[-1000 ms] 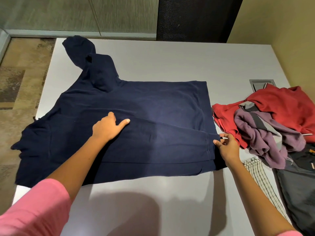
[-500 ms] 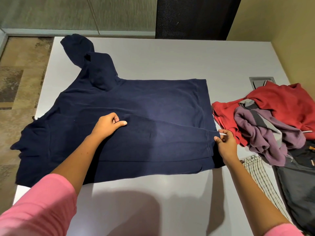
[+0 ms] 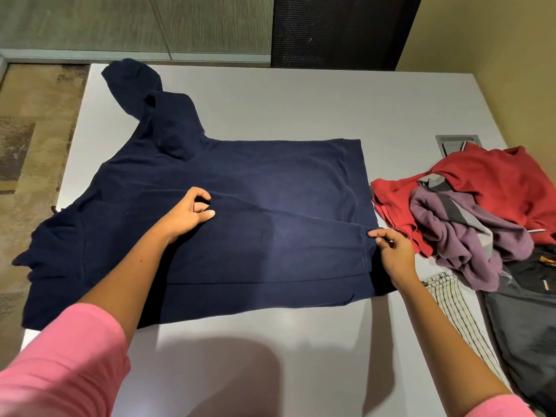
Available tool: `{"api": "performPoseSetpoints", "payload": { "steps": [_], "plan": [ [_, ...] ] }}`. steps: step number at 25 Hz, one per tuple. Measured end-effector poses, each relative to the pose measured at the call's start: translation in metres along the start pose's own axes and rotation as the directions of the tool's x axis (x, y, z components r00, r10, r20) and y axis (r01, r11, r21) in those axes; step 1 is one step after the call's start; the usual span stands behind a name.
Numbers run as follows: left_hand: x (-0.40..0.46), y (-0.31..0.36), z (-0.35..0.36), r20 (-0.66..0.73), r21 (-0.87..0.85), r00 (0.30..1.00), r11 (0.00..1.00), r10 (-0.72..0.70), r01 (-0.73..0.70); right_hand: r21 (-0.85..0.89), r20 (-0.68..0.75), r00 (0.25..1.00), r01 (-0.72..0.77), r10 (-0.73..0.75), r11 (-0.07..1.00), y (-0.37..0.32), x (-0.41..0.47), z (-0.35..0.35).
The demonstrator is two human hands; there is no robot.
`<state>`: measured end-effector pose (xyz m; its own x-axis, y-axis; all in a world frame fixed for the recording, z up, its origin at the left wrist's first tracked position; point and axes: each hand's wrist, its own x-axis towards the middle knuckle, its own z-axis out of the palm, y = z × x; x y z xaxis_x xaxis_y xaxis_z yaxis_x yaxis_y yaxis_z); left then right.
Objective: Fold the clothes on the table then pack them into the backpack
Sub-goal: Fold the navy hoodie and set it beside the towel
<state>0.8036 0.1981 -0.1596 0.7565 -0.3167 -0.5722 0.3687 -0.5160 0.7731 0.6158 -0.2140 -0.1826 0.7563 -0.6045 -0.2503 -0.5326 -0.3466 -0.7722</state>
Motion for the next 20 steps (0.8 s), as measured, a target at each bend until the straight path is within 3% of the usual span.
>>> {"api": "performPoseSetpoints", "payload": {
  "steps": [2,6,9,11,14,17,20],
  "plan": [
    [0.0,0.003,0.002,0.026,0.05,0.999,0.998,-0.03,0.029,-0.008,0.02,0.999,-0.048,0.049,0.999,-0.001,0.001,0.001],
    [0.005,-0.003,0.012,-0.16,0.403,0.979,0.914,0.127,-0.053,-0.106,0.015,0.998,-0.052,0.054,0.993,-0.004,-0.002,0.003],
    [-0.006,-0.014,0.04,-0.314,0.76,0.838,0.647,0.446,-0.06,-0.365,-0.182,0.98,0.009,-0.081,0.931,-0.012,-0.02,0.012],
    [-0.02,-0.026,0.059,-0.309,0.833,0.74,0.546,0.598,-0.093,-0.489,-0.249,0.939,0.091,-0.239,0.868,-0.023,-0.037,0.022],
    [-0.04,-0.056,0.079,-0.169,0.9,0.815,0.423,0.554,-0.101,-0.54,-0.035,0.88,0.383,-0.474,0.75,-0.027,-0.061,0.052],
    [-0.055,-0.08,0.078,-0.132,0.914,0.887,0.4,0.442,-0.063,-0.608,0.19,0.914,0.396,-0.358,0.688,-0.021,-0.081,0.087],
    [-0.066,-0.094,0.061,-0.194,0.9,0.909,0.435,0.37,0.015,-0.714,0.246,0.947,0.32,-0.205,0.623,-0.011,-0.086,0.096]
  ]
}}
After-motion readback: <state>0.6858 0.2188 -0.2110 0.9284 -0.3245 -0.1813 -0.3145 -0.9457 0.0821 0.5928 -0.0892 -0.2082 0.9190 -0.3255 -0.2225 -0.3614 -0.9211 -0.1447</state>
